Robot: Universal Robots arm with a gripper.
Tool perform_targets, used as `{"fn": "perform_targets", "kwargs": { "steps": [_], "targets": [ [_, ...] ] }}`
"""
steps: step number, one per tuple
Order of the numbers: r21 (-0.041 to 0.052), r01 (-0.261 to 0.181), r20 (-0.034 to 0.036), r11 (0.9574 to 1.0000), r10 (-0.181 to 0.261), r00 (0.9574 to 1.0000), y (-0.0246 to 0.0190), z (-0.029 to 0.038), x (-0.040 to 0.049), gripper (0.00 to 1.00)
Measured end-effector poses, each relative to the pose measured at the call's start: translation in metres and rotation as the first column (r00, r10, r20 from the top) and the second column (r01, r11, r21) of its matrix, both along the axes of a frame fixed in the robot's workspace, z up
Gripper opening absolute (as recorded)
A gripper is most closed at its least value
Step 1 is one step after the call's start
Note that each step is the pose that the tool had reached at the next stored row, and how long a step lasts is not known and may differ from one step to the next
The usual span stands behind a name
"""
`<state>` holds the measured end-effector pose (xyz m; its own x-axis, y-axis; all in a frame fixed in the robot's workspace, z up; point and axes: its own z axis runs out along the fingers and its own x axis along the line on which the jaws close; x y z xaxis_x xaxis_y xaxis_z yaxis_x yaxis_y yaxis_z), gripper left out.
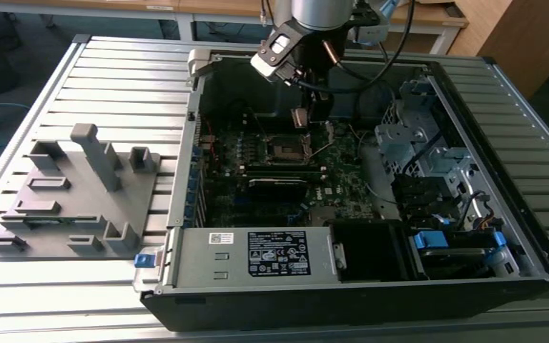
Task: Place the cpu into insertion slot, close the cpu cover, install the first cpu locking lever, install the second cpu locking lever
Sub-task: 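Place the cpu into insertion slot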
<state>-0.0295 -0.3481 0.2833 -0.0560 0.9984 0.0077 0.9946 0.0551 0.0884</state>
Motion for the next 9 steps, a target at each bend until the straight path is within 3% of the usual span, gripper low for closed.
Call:
{"fn": "perform_targets", "kwargs": {
  "steps": [6,9],
  "targets": [
    [-0.0001,0.020,-0.0001,0.9998,-0.020,0.9998,0.0000,-0.0001,0.0000,0.54],
    [-0.0002,0.020,-0.0110,0.9998,-0.020,0.9997,0.0001,-0.0003,0.0000,0.54]
  ]
}}
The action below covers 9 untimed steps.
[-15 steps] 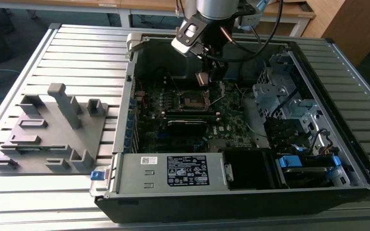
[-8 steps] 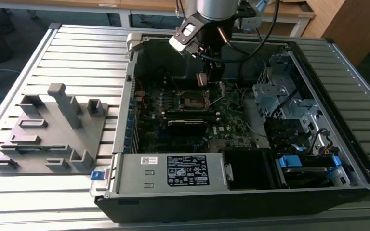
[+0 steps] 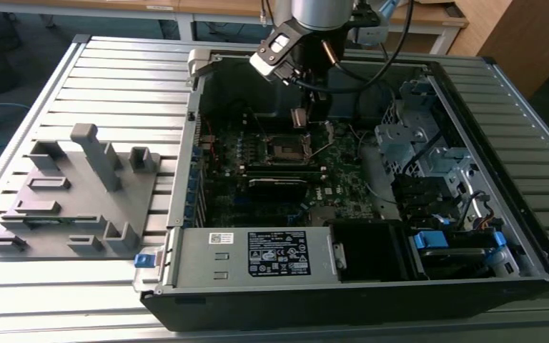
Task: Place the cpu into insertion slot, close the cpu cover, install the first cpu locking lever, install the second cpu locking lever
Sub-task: 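Place the cpu into insertion slot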
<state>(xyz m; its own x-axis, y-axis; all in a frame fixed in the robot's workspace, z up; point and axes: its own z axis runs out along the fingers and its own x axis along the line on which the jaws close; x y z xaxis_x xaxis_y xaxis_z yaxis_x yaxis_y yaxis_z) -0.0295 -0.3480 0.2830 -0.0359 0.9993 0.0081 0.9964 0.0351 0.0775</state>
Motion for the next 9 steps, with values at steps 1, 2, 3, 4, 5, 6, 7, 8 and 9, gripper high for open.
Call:
{"fn": "perform_targets", "kwargs": {
  "steps": [1,2,3,4,5,6,7,8,9],
  "targets": [
    [-0.0001,0.000,-0.0045,1.0000,0.000,1.0000,-0.0001,0.0000,0.0000,0.54],
    [0.0000,0.000,-0.0090,1.0000,0.000,1.0000,-0.0001,-0.0001,0.0000,0.54],
    [0.0000,0.000,-0.0144,1.0000,0.000,0.9999,0.0000,-0.0002,0.0000,0.54],
    [0.0000,0.000,-0.0198,1.0000,0.000,0.9998,0.0000,-0.0002,0.0000,0.54],
    [-0.0002,0.000,-0.0236,1.0000,0.000,0.9997,-0.0001,-0.0002,0.0000,0.54],
    [-0.0002,0.000,-0.0244,1.0000,0.000,0.9997,-0.0001,-0.0002,-0.0001,0.54],
    [-0.0003,0.000,-0.0251,1.0000,0.000,0.9997,-0.0001,-0.0001,-0.0001,0.54],
    [-0.0002,0.000,-0.0257,1.0000,0.000,0.9997,-0.0001,-0.0002,0.0000,0.54],
    [-0.0001,0.000,-0.0263,1.0000,0.000,0.9997,-0.0001,-0.0002,0.0000,0.54]
  ]
}}
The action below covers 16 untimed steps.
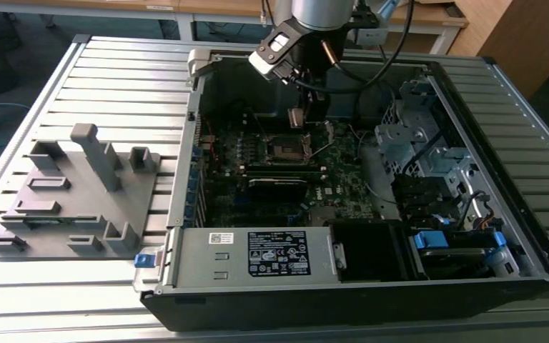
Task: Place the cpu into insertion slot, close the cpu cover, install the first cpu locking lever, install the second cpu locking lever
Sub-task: 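Place the cpu into insertion slot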
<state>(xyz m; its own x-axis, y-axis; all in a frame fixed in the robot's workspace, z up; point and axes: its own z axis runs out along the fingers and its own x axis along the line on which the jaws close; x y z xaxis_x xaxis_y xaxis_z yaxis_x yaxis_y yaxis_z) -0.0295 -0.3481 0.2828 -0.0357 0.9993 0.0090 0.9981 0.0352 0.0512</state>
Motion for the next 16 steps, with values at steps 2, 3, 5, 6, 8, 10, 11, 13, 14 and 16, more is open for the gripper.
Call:
{"fn": "perform_targets", "kwargs": {
  "steps": [2,3,5,6,8,10,11,13,14,16],
  "targets": [
    [-0.0001,0.000,-0.0009,1.0000,0.000,1.0000,0.0000,0.0000,0.0000,0.54],
    [0.0004,0.000,-0.0007,1.0000,0.000,1.0000,0.0000,-0.0005,0.0000,0.54],
    [0.0001,0.000,-0.0008,1.0000,0.000,1.0000,0.0000,-0.0018,0.0000,0.54],
    [0.0001,0.000,-0.0009,1.0000,0.000,1.0000,0.0000,-0.0028,0.0000,0.54],
    [0.0001,0.000,-0.0009,1.0000,0.000,1.0000,0.0000,-0.0053,0.0000,0.54],
    [0.0000,0.000,-0.0009,1.0000,0.000,1.0000,0.0000,-0.0079,0.0000,0.54],
    [-0.0001,0.000,-0.0010,1.0000,0.000,1.0000,0.0000,-0.0092,0.0000,0.54],
    [-0.0001,0.000,-0.0009,1.0000,0.000,1.0000,0.0000,-0.0109,0.0000,0.54],
    [-0.0002,0.000,-0.0010,1.0000,0.000,1.0000,0.0000,-0.0109,0.0000,0.54],
    [-0.0003,0.000,-0.0010,1.0000,0.000,1.0000,0.0000,-0.0109,0.0000,0.54]
  ]
}}
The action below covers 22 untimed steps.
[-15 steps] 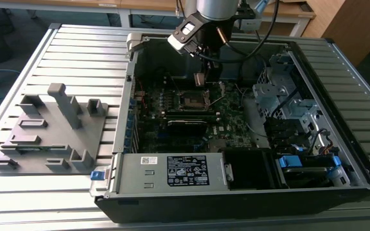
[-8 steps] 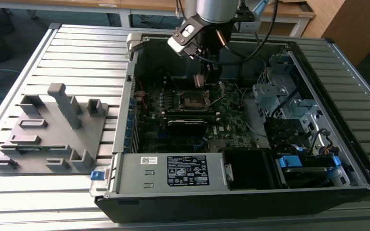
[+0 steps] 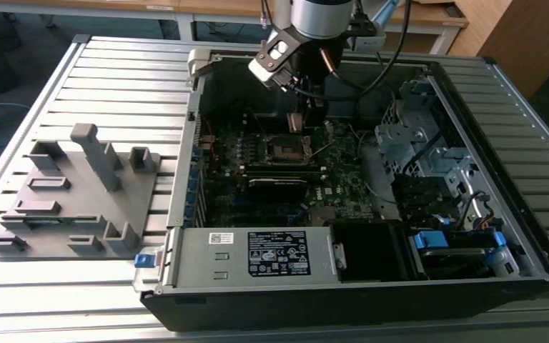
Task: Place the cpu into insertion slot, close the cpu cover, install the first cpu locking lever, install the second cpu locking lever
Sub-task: 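Place the cpu into insertion slot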
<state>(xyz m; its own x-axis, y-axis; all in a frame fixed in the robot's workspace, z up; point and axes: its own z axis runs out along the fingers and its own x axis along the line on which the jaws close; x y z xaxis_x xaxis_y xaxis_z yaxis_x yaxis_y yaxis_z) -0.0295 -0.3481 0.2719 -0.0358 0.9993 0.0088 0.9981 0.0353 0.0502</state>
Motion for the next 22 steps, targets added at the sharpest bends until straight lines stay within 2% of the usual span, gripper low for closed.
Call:
{"fn": "perform_targets", "kwargs": {
  "steps": [7,20,22],
  "targets": [
    [0.0004,0.000,0.0002,1.0000,0.000,1.0000,0.0000,-0.0038,0.0000,0.54],
    [-0.0001,0.000,0.0000,1.0000,0.000,1.0000,0.0000,-0.0055,0.0000,0.54],
    [0.0001,0.000,0.0001,1.0000,0.000,1.0000,0.0000,-0.0076,0.0000,0.54]
  ]
}}
